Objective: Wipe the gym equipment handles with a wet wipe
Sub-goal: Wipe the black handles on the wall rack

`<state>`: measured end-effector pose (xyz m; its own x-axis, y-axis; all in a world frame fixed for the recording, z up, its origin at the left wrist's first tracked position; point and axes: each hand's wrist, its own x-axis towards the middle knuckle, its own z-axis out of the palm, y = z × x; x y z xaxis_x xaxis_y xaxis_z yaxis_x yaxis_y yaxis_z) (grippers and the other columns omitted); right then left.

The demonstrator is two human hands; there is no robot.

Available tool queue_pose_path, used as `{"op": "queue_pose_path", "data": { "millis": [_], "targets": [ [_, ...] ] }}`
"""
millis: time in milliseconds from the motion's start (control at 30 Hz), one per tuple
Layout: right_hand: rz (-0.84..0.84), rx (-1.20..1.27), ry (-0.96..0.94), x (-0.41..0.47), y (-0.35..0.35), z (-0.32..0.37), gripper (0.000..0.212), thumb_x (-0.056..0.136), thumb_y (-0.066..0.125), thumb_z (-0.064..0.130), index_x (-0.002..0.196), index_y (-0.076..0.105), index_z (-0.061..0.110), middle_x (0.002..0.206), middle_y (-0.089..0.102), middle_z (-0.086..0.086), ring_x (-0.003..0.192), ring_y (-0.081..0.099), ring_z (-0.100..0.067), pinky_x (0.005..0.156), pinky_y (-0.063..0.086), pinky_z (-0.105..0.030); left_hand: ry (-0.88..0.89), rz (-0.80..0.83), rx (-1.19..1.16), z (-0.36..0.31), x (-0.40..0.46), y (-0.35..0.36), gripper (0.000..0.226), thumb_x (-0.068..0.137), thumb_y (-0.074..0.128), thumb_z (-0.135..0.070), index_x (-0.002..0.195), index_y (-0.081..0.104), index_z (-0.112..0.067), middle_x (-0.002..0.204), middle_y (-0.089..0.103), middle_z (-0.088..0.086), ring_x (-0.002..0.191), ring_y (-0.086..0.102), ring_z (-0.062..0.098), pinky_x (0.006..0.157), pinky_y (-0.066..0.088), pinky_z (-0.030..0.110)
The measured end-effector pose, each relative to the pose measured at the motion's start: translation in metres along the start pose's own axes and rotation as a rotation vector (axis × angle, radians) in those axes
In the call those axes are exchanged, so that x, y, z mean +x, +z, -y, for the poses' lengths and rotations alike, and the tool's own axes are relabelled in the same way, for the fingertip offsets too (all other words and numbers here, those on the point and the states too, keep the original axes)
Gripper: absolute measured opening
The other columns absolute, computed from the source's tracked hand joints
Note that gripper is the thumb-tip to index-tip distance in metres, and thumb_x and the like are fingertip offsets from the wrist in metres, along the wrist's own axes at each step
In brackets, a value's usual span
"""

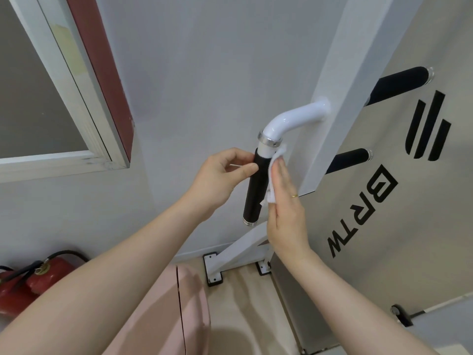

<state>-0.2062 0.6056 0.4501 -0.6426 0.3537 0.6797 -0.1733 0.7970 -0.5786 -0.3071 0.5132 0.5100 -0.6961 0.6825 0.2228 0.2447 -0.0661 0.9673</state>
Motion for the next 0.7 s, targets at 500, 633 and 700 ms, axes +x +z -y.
{"op": "queue_pose_path", "data": {
  "millis": [500,633,700],
  "targets": [
    [0.476,-1.348,-0.915,0.024,-0.029,-0.014,0.041,0.084,0.046,0.020,0.120,0.059,0.003,0.122,0.062,-0.010,0.125,0.048,-0.029,0.114,0.023,-0.042,-0.164,-0.075,-0.126,0.006,0.000,-0.010,0.021,0.095,0.043,-0.010,0.095,0.063,-0.019,0.094,0.066,-0.001,0.093,0.061,0.013,0.087,0.046,0.029],
    [0.747,-1.303,-1.122,0.023,-0.032,-0.015,0.040,0.078,0.040,0.013,0.105,0.070,0.015,0.105,0.069,-0.001,0.111,0.059,-0.024,0.112,0.028,-0.037,-0.135,-0.079,-0.063,0.003,-0.006,-0.007,0.026,0.092,0.043,-0.003,0.085,0.062,-0.019,0.087,0.065,-0.002,0.084,0.061,0.010,0.080,0.047,0.026],
    [0.593,-1.247,-1.066,0.045,-0.039,-0.008,0.036,0.079,0.039,0.005,0.100,0.068,0.009,0.097,0.070,-0.003,0.108,0.060,-0.024,0.110,0.027,-0.035,-0.123,-0.086,-0.054,0.004,-0.009,-0.005,0.027,0.092,0.043,-0.002,0.082,0.062,-0.019,0.084,0.065,-0.002,0.082,0.061,0.010,0.076,0.046,0.024]
  ]
}}
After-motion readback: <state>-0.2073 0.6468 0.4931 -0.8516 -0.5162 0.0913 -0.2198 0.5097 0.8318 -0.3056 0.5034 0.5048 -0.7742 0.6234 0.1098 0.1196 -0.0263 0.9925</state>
